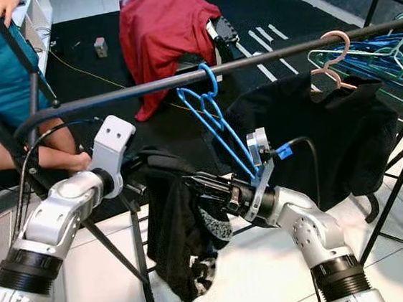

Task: Hang hanger

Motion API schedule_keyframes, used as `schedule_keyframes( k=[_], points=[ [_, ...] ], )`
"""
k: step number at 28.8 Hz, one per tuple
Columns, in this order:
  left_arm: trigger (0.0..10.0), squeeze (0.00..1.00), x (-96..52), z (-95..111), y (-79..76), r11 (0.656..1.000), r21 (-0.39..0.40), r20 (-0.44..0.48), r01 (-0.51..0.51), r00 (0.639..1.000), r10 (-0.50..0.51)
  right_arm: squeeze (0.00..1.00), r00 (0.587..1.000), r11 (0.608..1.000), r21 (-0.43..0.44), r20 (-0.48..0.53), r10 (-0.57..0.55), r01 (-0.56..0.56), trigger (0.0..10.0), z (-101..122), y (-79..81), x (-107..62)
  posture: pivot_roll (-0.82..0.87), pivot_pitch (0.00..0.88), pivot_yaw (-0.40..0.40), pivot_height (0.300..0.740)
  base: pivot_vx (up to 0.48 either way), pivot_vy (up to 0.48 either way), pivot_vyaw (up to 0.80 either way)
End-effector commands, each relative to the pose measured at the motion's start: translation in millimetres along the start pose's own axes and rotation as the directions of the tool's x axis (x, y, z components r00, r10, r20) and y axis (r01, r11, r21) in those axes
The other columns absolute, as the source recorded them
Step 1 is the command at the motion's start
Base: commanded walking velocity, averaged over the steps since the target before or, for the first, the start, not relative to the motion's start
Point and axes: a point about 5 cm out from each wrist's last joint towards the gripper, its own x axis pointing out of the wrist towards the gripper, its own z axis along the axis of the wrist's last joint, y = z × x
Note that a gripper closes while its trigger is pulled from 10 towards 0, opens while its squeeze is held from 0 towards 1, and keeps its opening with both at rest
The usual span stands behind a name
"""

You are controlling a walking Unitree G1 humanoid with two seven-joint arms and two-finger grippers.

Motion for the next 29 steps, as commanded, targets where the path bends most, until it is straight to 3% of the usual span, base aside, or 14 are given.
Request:
schedule_keyframes(
  k=[1, 2, 4, 5, 8, 9, 11, 12, 14, 15, 16, 20, 21, 29],
  points=[
    [10.0, 0.0, -10.0, -34, 25.7, 0.992, 0.041, -0.153, -0.116, 0.981, 0.121, 0.0, 0.997, 0.996, -0.064, 0.04, 0.073, -0.07, 0.0, 13, 8.8, -0.3, -0.08, 0.139, 0.001, 0.74, 0.0, 0.0, 0.0],
    [10.0, 0.0, -14.3, -34, 32.0, 0.991, 0.056, -0.143, -0.121, 0.981, 0.128, 0.0, 0.999, 0.989, -0.138, -0.017, -0.047, 0.044, 0.0, 7, -5.3, -8.2, -0.09, 0.141, 0.001, 0.74, 0.0, 0.0, 0.0],
    [10.0, 0.0, -14.3, -34, 32.0, 0.991, 0.056, -0.143, -0.121, 0.981, 0.128, 0.0, 0.999, 0.989, -0.138, -0.017, -0.047, 0.044, 0.0, 7, -5.3, -8.2, -0.09, 0.141, 0.001, 0.74, 0.0, 0.0, 0.0],
    [10.0, 0.0, -19.4, -33, 37.6, 0.993, 0.04, -0.125, -0.113, 0.985, 0.117, 0.0, 0.98, 0.958, -0.25, -0.108, -0.169, 0.138, 0.0, -2, -19.4, -18.2, -0.09, 0.142, 0.0, 0.74, 0.0, 0.0, 0.0],
    [10.0, 0.0, -19.4, -33, 37.6, 0.993, 0.04, -0.125, -0.113, 0.985, 0.117, 0.0, 0.98, 0.958, -0.25, -0.108, -0.169, 0.138, 0.0, -2, -19.4, -18.2, -0.09, 0.142, 0.0, 0.74, 0.0, 0.0, 0.0],
    [10.0, 0.0, -23.7, -29, 39.3, 0.997, -0.022, -0.083, -0.068, 0.994, 0.066, 0.0, 0.945, 0.919, -0.341, -0.185, -0.269, 0.195, 0.0, -9, -28.7, -27.4, -0.08, 0.142, -0.004, 0.74, 0.0, 0.0, 0.0],
    [10.0, 0.0, -23.7, -29, 39.3, 0.997, -0.022, -0.083, -0.068, 0.994, 0.066, 0.0, 0.945, 0.919, -0.341, -0.185, -0.269, 0.195, 0.0, -9, -28.7, -27.4, -0.08, 0.142, -0.004, 0.74, 0.0, 0.0, 0.0],
    [10.0, 0.0, -29.5, -20, 34.5, 0.992, -0.12, -0.014, 0.05, 0.999, -0.052, 0.0, 0.909, 0.878, -0.428, -0.24, -0.34, 0.215, 0.0, -13, -34.9, -33.6, -0.08, 0.143, -0.003, 0.74, 0.0, 0.0, 0.0],
    [10.0, 0.0, -29.5, -20, 34.5, 0.992, -0.12, -0.014, 0.05, 0.999, -0.052, 0.0, 0.909, 0.878, -0.428, -0.24, -0.34, 0.215, 0.0, -13, -34.9, -33.6, -0.08, 0.143, -0.003, 0.74, 0.0, 0.0, 0.0],
    [10.0, 0.0, -34.6, -11, 30.6, 0.969, -0.183, 0.087, 0.166, 0.984, -0.152, 0.0, 0.878, 0.86, -0.468, -0.3, -0.372, 0.204, 0.0, -16, -34.9, -38.5, -0.08, 0.145, -0.001, 0.74, 0.0, 0.0, 0.0],
    [10.0, 0.0, -38.1, -6, 29.1, 0.952, -0.197, 0.142, 0.232, 0.968, -0.206, 0.0, 0.862, 0.854, -0.481, -0.328, -0.387, 0.2, 0.0, -18, -33.9, -41.1, -0.08, 0.146, -0.004, 0.74, 0.0, 0.0, 0.0],
    [10.0, 0.0, -39.0, -5, 29.5, 0.95, -0.182, 0.163, 0.252, 0.961, -0.224, 0.0, 0.854, 0.854, -0.479, -0.342, -0.392, 0.201, 0.0, -19, -32.1, -41.9, -0.08, 0.146, -0.004, 0.74, 0.0, 0.0, 0.0],
    [10.0, 1.0, -36.6, -8, 33.1, 0.962, -0.166, 0.14, 0.216, 0.971, -0.194, 0.0, 0.858, 0.854, -0.476, -0.331, -0.394, 0.208, 0.0, -17, -30.9, -40.1, -0.08, 0.147, -0.002, 0.74, 0.0, 0.0, 0.0],
    [10.0, 1.0, -30.5, -15, 41.0, 0.986, -0.112, 0.106, 0.121, 0.988, -0.109, 0.0, 0.886, 0.829, -0.514, -0.251, -0.39, 0.219, 0.0, -5, -32.9, -32.5, -0.09, 0.148, -0.004, 0.74, 0.0, 0.0, 0.0]
  ],
)
